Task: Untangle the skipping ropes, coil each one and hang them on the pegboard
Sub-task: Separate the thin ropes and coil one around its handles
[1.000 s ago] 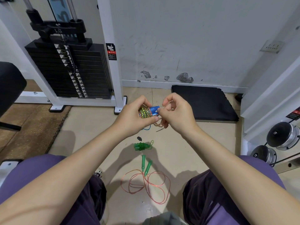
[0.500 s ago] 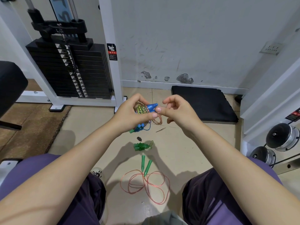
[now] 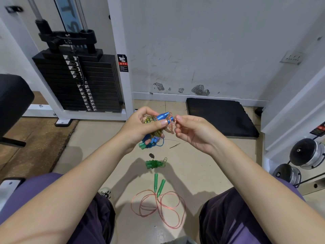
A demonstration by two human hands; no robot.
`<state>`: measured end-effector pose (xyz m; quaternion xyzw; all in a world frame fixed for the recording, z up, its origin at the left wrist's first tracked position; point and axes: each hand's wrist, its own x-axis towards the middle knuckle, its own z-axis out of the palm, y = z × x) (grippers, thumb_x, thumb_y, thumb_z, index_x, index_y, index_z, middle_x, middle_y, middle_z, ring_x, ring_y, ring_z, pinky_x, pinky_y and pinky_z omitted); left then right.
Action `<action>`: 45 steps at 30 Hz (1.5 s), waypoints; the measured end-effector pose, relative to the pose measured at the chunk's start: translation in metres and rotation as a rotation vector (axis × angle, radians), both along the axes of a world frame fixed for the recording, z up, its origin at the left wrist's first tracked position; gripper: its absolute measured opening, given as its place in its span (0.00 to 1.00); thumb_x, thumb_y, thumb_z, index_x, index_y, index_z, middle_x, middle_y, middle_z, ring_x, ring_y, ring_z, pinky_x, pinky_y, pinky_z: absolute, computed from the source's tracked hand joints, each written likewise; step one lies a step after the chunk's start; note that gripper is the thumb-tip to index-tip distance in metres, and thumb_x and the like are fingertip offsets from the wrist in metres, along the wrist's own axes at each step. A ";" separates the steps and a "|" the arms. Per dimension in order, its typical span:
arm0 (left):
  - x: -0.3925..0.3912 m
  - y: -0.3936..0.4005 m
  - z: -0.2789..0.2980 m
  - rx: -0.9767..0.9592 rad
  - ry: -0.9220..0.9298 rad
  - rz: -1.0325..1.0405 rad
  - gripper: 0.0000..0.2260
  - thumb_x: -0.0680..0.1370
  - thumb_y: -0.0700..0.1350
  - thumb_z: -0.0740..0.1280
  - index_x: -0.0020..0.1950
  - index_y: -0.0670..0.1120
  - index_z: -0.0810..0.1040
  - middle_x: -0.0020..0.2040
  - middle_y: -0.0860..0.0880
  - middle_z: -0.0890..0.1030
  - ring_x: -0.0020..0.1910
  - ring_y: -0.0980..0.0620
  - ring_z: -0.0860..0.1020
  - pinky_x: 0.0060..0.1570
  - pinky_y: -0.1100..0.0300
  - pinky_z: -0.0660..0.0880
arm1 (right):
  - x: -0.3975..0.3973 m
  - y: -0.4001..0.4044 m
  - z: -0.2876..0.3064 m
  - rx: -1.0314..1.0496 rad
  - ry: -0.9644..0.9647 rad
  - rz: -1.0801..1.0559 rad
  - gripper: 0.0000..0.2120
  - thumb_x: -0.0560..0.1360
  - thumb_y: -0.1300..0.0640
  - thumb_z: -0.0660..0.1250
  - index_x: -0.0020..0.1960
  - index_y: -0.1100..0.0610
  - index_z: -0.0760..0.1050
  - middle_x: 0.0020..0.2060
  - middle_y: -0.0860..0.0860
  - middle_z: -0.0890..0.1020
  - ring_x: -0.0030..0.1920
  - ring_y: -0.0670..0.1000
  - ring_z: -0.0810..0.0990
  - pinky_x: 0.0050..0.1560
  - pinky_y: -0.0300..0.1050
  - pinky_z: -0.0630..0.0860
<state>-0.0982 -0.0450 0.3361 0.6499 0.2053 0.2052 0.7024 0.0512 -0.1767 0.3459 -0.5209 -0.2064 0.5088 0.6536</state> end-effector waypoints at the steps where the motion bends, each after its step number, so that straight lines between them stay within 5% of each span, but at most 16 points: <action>1: -0.001 0.001 0.000 0.007 0.006 0.002 0.20 0.68 0.49 0.78 0.51 0.45 0.72 0.40 0.44 0.85 0.34 0.45 0.83 0.19 0.64 0.65 | 0.002 0.000 0.000 -0.013 0.000 -0.039 0.04 0.76 0.62 0.67 0.44 0.62 0.77 0.31 0.53 0.78 0.30 0.47 0.78 0.34 0.37 0.78; 7: -0.003 0.009 -0.003 0.110 0.117 0.037 0.21 0.68 0.51 0.79 0.51 0.45 0.73 0.46 0.40 0.86 0.38 0.44 0.81 0.23 0.63 0.65 | 0.027 -0.005 0.002 -0.043 -0.301 -0.314 0.06 0.78 0.63 0.67 0.42 0.63 0.76 0.30 0.54 0.76 0.28 0.48 0.76 0.32 0.39 0.77; 12: -0.007 0.010 -0.004 0.128 0.165 -0.060 0.17 0.70 0.47 0.78 0.49 0.44 0.73 0.42 0.41 0.86 0.26 0.53 0.78 0.23 0.64 0.68 | 0.036 -0.008 -0.004 -0.154 -0.627 -0.362 0.08 0.77 0.61 0.69 0.43 0.65 0.76 0.29 0.55 0.75 0.26 0.49 0.74 0.33 0.46 0.77; 17: -0.017 0.023 -0.008 0.130 0.226 -0.064 0.22 0.67 0.49 0.81 0.52 0.43 0.74 0.47 0.36 0.85 0.41 0.39 0.82 0.41 0.51 0.77 | 0.039 -0.011 -0.007 -0.211 -0.784 -0.343 0.10 0.76 0.57 0.71 0.43 0.65 0.78 0.28 0.51 0.77 0.26 0.46 0.76 0.35 0.43 0.78; 19: -0.020 0.033 -0.014 0.123 0.297 -0.063 0.20 0.70 0.49 0.79 0.55 0.43 0.76 0.49 0.37 0.85 0.43 0.39 0.83 0.36 0.51 0.76 | 0.039 -0.009 -0.003 -0.232 -0.871 -0.306 0.09 0.75 0.55 0.71 0.41 0.61 0.80 0.25 0.46 0.78 0.25 0.43 0.76 0.32 0.39 0.77; 22: -0.011 0.046 -0.021 0.107 0.356 -0.045 0.16 0.71 0.50 0.78 0.56 0.48 0.81 0.50 0.42 0.85 0.38 0.50 0.83 0.29 0.58 0.76 | 0.047 0.001 0.001 -0.293 -0.915 -0.282 0.10 0.75 0.53 0.72 0.42 0.61 0.81 0.29 0.53 0.81 0.30 0.48 0.77 0.37 0.49 0.78; 26: 0.019 0.062 -0.050 0.151 0.362 0.116 0.11 0.71 0.51 0.78 0.51 0.58 0.82 0.51 0.45 0.82 0.42 0.50 0.81 0.34 0.58 0.78 | 0.065 0.028 -0.018 -0.309 -0.806 -0.288 0.11 0.76 0.54 0.71 0.43 0.63 0.80 0.31 0.51 0.80 0.27 0.45 0.77 0.34 0.42 0.78; 30: 0.039 0.067 -0.130 0.131 0.433 0.344 0.16 0.70 0.49 0.79 0.54 0.47 0.81 0.52 0.46 0.82 0.47 0.47 0.80 0.44 0.54 0.78 | 0.073 0.049 -0.099 -0.371 -0.539 -0.286 0.07 0.77 0.59 0.70 0.42 0.61 0.76 0.31 0.53 0.77 0.25 0.48 0.75 0.28 0.40 0.73; 34: 0.045 0.066 -0.230 0.010 0.532 0.413 0.08 0.71 0.45 0.78 0.47 0.46 0.84 0.43 0.47 0.81 0.29 0.61 0.77 0.27 0.66 0.72 | 0.077 0.058 -0.211 -0.499 -0.312 -0.269 0.06 0.78 0.62 0.68 0.43 0.62 0.75 0.31 0.57 0.78 0.25 0.52 0.74 0.28 0.41 0.72; 38: 0.056 0.080 -0.306 0.151 0.688 0.313 0.12 0.73 0.50 0.76 0.53 0.46 0.84 0.47 0.49 0.84 0.43 0.52 0.79 0.44 0.60 0.75 | 0.086 0.075 -0.286 -0.579 -0.206 -0.266 0.08 0.77 0.63 0.69 0.40 0.62 0.75 0.30 0.58 0.78 0.22 0.49 0.75 0.26 0.38 0.75; 41: 0.076 0.098 -0.334 0.119 0.707 0.334 0.15 0.73 0.50 0.76 0.57 0.47 0.83 0.46 0.54 0.81 0.45 0.53 0.79 0.48 0.56 0.79 | 0.099 0.098 -0.309 -0.547 -0.142 -0.294 0.07 0.77 0.63 0.69 0.41 0.63 0.75 0.33 0.59 0.80 0.23 0.48 0.78 0.29 0.40 0.78; 43: 0.087 0.111 -0.345 0.084 0.639 0.334 0.19 0.73 0.50 0.76 0.63 0.49 0.81 0.49 0.57 0.80 0.53 0.52 0.80 0.51 0.56 0.79 | 0.109 0.111 -0.314 -0.457 -0.076 -0.310 0.04 0.77 0.62 0.69 0.49 0.62 0.76 0.39 0.59 0.83 0.31 0.51 0.83 0.33 0.42 0.79; 45: 0.088 0.121 -0.353 0.044 0.567 0.331 0.27 0.72 0.52 0.76 0.70 0.54 0.74 0.57 0.59 0.77 0.57 0.56 0.78 0.54 0.62 0.76 | 0.116 0.114 -0.321 -0.376 -0.006 -0.306 0.14 0.77 0.60 0.70 0.61 0.58 0.72 0.47 0.58 0.85 0.39 0.55 0.85 0.38 0.42 0.80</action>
